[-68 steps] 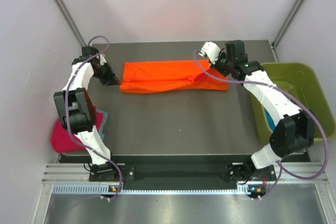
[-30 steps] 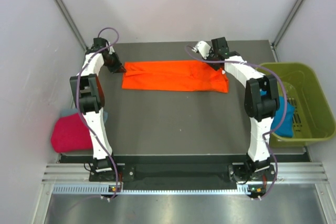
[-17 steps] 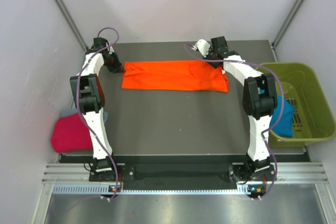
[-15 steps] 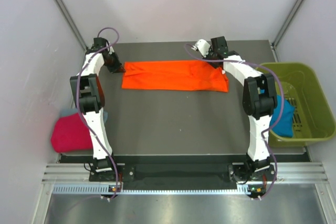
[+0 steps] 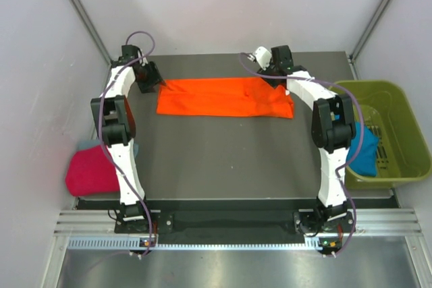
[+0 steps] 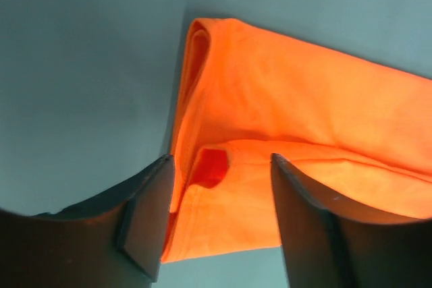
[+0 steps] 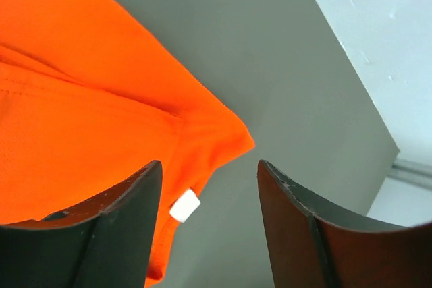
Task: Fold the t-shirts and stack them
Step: Fold the tshirt
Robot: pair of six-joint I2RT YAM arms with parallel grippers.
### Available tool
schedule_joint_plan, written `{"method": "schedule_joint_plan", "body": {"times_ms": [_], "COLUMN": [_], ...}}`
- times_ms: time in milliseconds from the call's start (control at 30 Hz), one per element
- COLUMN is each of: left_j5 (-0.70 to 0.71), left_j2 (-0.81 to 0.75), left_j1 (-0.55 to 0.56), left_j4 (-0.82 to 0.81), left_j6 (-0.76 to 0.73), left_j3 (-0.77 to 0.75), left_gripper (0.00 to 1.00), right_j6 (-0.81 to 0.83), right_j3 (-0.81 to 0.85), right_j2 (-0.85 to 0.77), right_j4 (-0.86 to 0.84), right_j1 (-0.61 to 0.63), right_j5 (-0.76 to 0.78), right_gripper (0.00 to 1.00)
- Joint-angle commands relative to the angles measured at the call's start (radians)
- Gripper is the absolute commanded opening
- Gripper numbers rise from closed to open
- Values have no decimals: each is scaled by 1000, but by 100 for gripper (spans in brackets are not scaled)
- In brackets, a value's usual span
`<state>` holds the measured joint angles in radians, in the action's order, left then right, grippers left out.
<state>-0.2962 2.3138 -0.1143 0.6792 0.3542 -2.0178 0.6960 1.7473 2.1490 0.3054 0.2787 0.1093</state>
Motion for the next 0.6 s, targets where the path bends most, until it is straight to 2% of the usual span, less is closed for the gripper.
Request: {"method": "schedule_joint_plan", "body": {"times_ms": [0, 100, 200, 267, 333, 433, 567], "left_j5": [-24, -76, -124, -152, -173, -164, -49], "left_j2": [-146, -224, -258, -264, -248, -203, -150], "left_j1": [-10, -15, -16, -15, -15, -13, -13], "left_j4": [-32, -18, 16, 11, -1, 0, 26], "left_j6": [3, 15, 22, 29, 43, 17, -52], "left_j3": [-3, 86, 166, 209, 249, 258, 199], "left_gripper": [66, 73, 72, 63, 48, 45, 70], "right_j6": [-61, -140, -199, -217, -248, -297, -377], "right_j3": [-6, -31, -61, -74, -81, -91, -88], "right_j2": [-139, -214, -251, -253, -239, -199, -160], "right_j4": [-81, -36, 6, 26, 32, 52, 58], "right_j1": [-1, -1, 8, 14, 13, 8, -12], "right_j5": [67, 20, -39, -97, -132, -177, -223], "right_gripper": [59, 61, 61, 61, 60, 59, 57]}}
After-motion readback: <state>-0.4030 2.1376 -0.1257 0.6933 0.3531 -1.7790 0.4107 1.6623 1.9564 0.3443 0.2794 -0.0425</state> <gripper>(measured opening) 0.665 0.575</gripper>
